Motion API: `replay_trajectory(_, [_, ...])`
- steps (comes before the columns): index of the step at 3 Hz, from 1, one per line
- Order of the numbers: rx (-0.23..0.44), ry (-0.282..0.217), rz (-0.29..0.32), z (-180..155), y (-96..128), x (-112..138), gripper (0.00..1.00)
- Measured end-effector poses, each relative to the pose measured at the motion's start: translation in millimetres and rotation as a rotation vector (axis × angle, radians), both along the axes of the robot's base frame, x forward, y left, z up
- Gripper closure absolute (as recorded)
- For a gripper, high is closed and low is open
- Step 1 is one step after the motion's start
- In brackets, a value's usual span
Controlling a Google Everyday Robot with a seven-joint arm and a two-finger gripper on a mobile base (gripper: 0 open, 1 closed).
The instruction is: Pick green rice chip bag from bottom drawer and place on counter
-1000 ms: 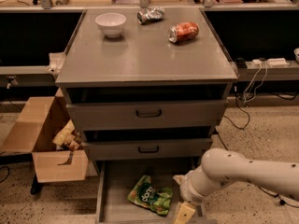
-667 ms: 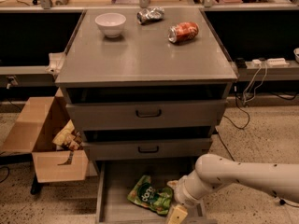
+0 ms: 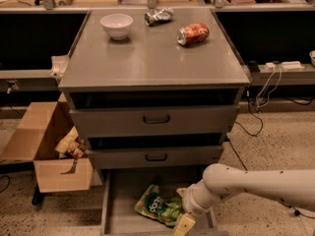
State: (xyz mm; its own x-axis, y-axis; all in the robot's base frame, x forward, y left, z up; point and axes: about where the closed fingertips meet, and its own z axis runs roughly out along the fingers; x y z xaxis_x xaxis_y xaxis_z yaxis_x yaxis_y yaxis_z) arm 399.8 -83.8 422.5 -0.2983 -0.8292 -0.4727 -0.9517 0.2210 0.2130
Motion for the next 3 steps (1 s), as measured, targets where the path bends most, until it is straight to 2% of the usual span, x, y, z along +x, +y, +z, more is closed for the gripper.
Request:
replay_trajectory(1, [0.035,-0.037,-0.050,-44,3,33,0.00])
replay_trajectory(2, [0.101,-0.043,-0.100,-96,11,59,0.00])
replay_trajectory(3, [0.214,-0.029,-0.202,-202,31,106,0.00])
